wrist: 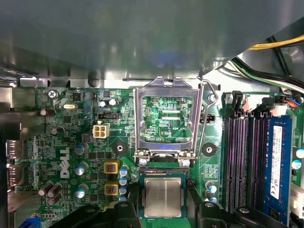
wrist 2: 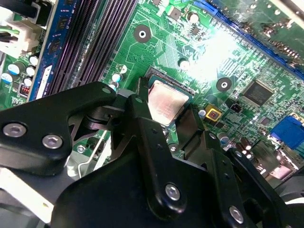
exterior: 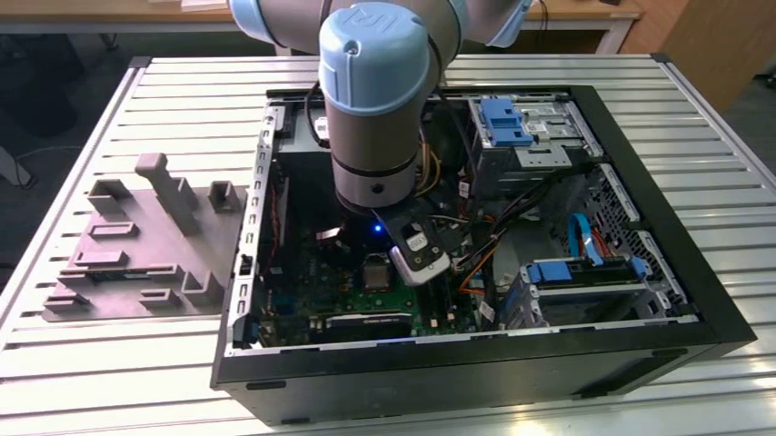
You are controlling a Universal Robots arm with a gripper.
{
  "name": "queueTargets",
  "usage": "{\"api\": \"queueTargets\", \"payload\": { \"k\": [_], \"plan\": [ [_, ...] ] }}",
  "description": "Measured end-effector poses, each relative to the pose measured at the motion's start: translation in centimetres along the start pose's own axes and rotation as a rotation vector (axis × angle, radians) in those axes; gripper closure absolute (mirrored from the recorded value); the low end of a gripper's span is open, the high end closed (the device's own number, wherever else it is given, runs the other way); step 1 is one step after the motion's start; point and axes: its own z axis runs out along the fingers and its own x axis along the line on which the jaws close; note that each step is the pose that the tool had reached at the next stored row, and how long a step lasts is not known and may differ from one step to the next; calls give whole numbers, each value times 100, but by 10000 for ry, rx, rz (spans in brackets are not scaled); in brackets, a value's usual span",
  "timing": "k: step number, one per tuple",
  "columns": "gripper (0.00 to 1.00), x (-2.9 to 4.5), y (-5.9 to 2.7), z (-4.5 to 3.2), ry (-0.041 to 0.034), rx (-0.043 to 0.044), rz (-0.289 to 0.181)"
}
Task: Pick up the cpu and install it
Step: 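Place the cpu into insertion slot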
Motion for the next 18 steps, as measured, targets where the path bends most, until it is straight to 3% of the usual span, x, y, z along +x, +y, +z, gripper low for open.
{"api": "queueTargets", "payload": {
  "k": [8,9,18],
  "plan": [
    [52,0,1,5,-4,-7,1],
    [46,0,1,5,-3,-6,1],
    [46,-1,-1,-29,-1,-31,1]
  ]
}}
